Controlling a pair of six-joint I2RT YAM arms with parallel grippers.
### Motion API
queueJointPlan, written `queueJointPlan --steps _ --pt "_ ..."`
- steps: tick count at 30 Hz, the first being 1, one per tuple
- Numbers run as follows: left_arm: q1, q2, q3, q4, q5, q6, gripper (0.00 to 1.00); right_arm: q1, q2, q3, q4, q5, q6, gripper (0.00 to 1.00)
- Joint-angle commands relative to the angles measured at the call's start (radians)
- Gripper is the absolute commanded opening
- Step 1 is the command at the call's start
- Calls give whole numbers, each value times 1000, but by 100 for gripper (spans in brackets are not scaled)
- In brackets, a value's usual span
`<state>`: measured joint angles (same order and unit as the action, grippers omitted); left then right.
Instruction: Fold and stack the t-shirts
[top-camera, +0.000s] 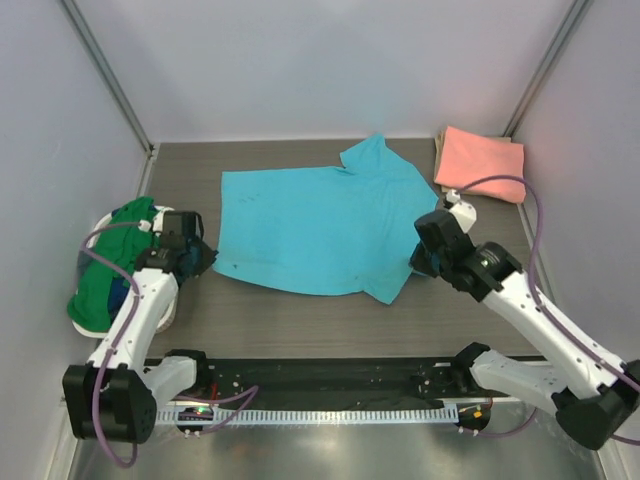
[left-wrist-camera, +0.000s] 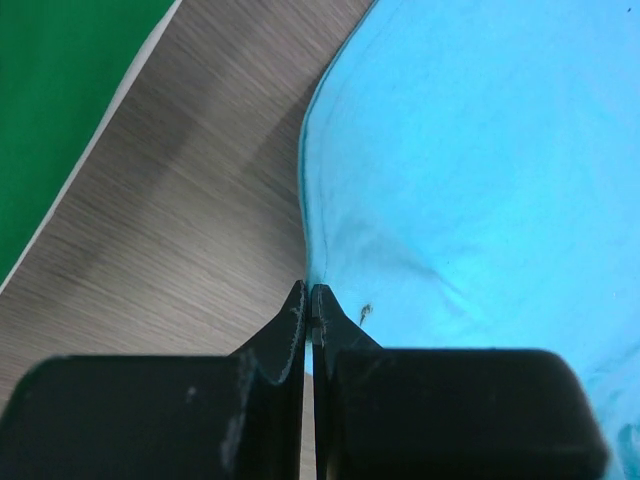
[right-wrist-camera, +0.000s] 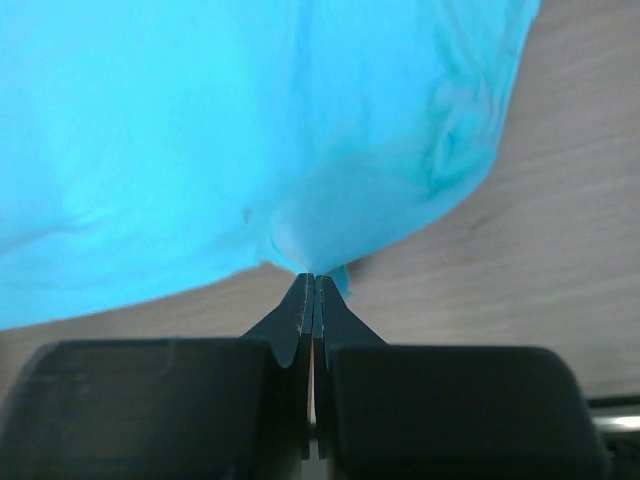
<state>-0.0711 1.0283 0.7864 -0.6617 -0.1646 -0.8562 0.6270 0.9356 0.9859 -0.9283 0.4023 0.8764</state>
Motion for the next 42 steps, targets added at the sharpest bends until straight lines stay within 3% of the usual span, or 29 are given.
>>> queueJointPlan --steps 1,5,12,26,42 --pt "10 76 86 17 -9 42 0 -99 101 108 126 3 -143 1" --pt "28 202 166 39 -6 63 0 -249 239 166 226 -108 -255 1" --pt "53 404 269 79 23 92 0 -326 485 350 284 -134 -378 1" --pt "99 610 395 86 20 94 0 -388 805 591 324 -143 -445 1" --pt "99 779 513 74 42 103 0 -408 1006 776 315 -94 -436 1"
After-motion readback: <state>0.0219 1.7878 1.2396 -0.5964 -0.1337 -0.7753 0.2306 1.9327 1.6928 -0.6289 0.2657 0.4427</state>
